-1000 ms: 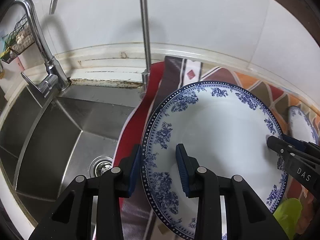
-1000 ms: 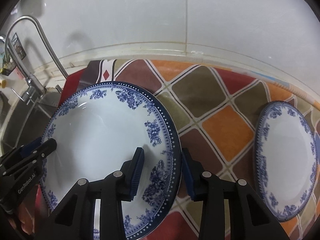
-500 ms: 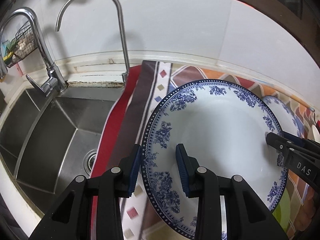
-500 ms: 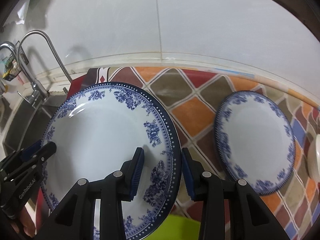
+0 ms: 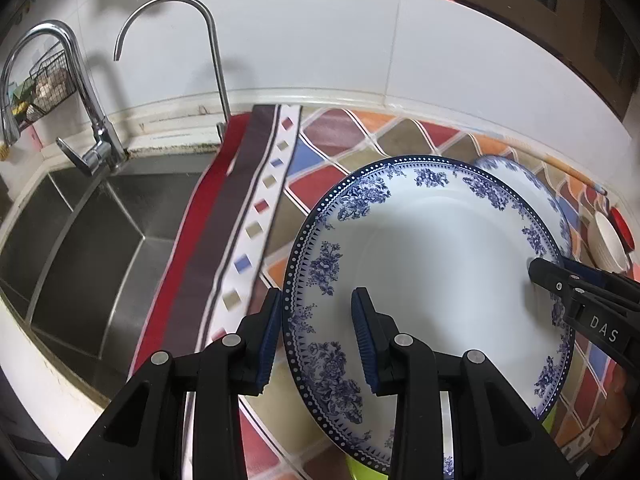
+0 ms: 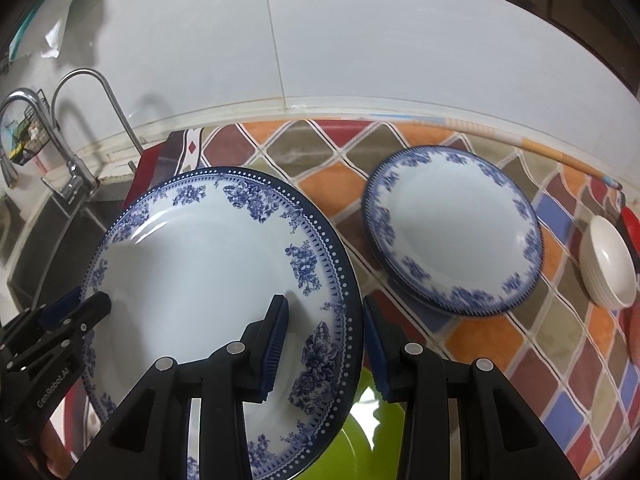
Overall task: Organize plates and bowls
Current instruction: 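Carry the blue-and-white plate with both grippers over the green plate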
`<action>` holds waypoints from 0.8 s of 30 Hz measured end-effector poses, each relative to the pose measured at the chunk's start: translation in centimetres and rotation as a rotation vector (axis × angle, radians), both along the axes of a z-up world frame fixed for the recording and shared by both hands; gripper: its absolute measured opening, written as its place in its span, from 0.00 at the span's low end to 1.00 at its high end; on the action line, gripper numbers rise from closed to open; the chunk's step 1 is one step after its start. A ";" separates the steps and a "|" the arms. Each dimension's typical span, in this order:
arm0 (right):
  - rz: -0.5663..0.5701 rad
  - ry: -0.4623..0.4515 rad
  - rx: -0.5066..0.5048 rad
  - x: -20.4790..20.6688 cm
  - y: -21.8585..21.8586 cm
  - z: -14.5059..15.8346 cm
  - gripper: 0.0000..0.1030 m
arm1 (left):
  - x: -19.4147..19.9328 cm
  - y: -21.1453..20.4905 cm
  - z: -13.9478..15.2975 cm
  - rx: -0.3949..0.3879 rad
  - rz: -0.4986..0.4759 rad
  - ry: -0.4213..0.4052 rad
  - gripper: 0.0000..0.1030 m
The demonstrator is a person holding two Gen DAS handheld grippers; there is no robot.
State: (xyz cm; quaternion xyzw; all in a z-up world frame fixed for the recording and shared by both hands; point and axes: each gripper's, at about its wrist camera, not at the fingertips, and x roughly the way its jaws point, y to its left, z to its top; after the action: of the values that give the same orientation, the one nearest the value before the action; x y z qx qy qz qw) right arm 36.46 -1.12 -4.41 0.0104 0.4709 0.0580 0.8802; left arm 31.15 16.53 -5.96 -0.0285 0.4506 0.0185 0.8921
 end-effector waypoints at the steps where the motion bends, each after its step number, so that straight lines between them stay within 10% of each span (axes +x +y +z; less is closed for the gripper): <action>1: 0.001 0.000 -0.004 -0.5 -0.2 0.0 0.37 | -0.5 -0.3 -0.1 0.000 -0.002 0.004 0.34; 24: 0.025 0.085 -0.034 -6.6 -4.5 -3.0 0.38 | -5.6 -4.3 -3.3 0.000 -0.003 0.114 0.34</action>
State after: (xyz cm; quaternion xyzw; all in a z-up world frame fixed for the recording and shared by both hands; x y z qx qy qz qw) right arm 29.90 -5.67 -7.41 -0.0079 0.5089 0.0606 0.8587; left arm 25.59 12.27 -9.30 -0.0266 0.5009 0.0186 0.8649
